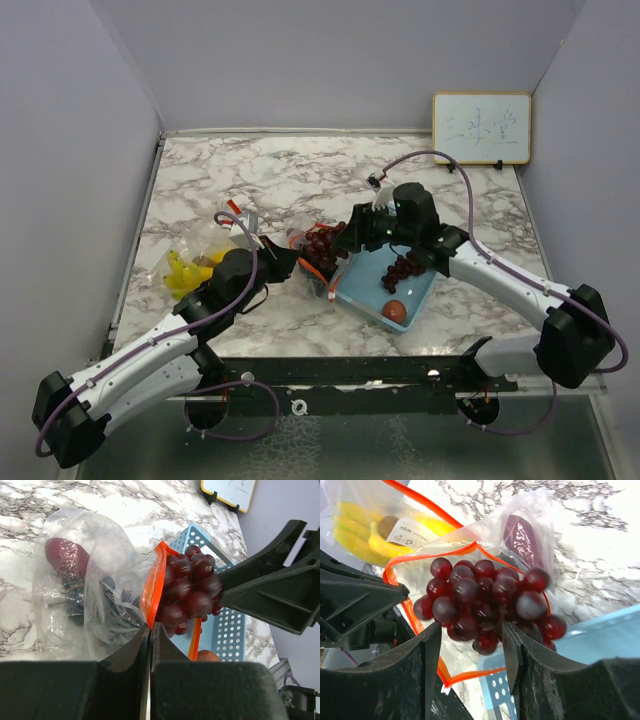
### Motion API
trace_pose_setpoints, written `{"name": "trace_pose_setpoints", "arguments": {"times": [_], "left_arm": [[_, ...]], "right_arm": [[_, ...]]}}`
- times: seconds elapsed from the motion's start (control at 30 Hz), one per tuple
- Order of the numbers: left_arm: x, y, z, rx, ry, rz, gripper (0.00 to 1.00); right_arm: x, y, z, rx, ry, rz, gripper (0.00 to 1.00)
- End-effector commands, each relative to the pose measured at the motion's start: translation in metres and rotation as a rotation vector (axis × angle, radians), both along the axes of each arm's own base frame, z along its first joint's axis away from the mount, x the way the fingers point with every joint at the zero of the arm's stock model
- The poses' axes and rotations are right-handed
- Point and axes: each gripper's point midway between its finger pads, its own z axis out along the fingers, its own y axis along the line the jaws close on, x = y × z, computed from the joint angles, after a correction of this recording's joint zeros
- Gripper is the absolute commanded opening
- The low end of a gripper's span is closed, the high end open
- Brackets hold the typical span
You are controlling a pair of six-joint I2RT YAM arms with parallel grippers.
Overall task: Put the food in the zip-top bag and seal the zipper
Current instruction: Place the fake fruit in the zipper food storage bag, then pick up the fake fruit from the bin.
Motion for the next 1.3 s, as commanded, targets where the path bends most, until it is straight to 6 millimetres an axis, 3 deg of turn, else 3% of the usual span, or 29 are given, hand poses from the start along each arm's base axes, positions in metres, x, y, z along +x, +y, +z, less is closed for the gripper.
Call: {"name": "trace_pose_setpoints", "arguments": {"times": [0.0,0.03,0.13,0.2,0.27,0.3,0.4,0.5,0.67,0.97,1.17,1.27], "left_arm": [[0.001,-0.003,0.013,-0.023,-0.035,-0.012,0.0],[0.001,-0.003,0.013,-0.023,-0.035,-0.015,0.0],[0.001,-0.004,0.013,-0.025,-0.036,-0.017,0.0],[0.0,-0.003,0.013,-0.026,-0.038,-0.02,0.0],[0.0,-0.003,0.013,-0.031,-0.041,-0.019,0.0],[0.0,-0.003,0.015,-0.037,-0.046,-0.019,0.0],[-0.001,-0.004,0.019,-0.047,-0.056,-0.028,0.0],[-0.001,-0.007,0.019,-0.05,-0.061,-0.04,0.0],[-0.002,-0.008,0.018,-0.05,-0.067,-0.049,0.0],[-0.004,-0.009,0.018,-0.058,-0.074,-0.066,0.0],[-0.004,-0.007,0.017,-0.053,-0.074,-0.058,0.0],[-0.004,-0.005,0.014,-0.044,-0.071,-0.049,0.0]], "right_arm": [[0.0,-0.025,0.024,-0.075,-0.064,-0.086,0.52],[0.0,-0.032,0.024,-0.099,-0.062,-0.115,0.52],[0.003,-0.061,0.016,-0.194,-0.037,-0.252,0.65],[0.006,-0.09,0.002,-0.304,-0.008,-0.379,0.72],[0.006,-0.116,-0.018,-0.416,0.045,-0.489,0.93],[0.004,-0.124,-0.028,-0.46,0.074,-0.518,0.99],[-0.006,-0.135,-0.054,-0.536,0.175,-0.564,1.0],[-0.011,-0.15,-0.064,-0.575,0.237,-0.672,1.0],[-0.006,-0.166,-0.072,-0.624,0.259,-0.793,1.0],[0.004,-0.187,-0.13,-0.744,0.384,-0.908,1.0],[0.023,-0.193,-0.148,-0.732,0.353,-0.937,1.0],[0.028,-0.191,-0.155,-0.741,0.342,-0.912,0.84]]}}
